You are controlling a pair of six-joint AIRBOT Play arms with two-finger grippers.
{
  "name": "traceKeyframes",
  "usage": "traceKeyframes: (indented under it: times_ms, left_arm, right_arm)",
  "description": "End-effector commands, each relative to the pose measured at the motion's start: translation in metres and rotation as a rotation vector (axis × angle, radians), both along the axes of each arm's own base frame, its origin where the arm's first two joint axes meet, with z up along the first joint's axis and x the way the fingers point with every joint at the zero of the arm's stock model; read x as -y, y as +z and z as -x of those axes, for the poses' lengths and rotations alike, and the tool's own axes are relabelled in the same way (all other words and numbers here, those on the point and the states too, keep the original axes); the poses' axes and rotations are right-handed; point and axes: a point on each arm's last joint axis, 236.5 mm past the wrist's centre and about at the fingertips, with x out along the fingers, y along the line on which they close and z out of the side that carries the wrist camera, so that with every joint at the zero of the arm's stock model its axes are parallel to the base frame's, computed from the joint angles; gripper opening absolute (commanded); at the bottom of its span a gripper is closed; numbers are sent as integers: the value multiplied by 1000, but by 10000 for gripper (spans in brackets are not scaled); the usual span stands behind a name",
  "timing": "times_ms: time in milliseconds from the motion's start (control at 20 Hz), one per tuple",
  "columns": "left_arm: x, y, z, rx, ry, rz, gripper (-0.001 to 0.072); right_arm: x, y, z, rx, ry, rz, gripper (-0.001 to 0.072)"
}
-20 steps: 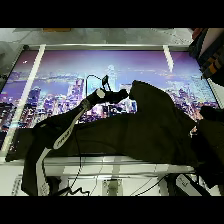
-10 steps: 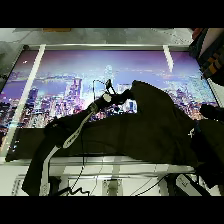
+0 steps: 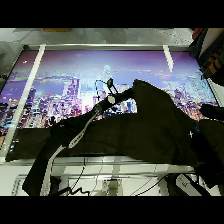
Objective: Fold the clothes and pants, and hang the long-sleeved shirts on hangers.
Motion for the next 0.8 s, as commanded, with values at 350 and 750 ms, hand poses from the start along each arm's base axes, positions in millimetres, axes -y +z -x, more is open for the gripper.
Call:
traceKeyframes:
  times_ms: [350,750]
  left_arm:
    - [-30,126,10,504,-327,-547,5]
    - [-129,322,6,1135,-350,-1297,9]
  right_arm:
    - [-6,-3,4,-21,12,-19,54]
    - [-18,-7,12,-60,39,-65,44]
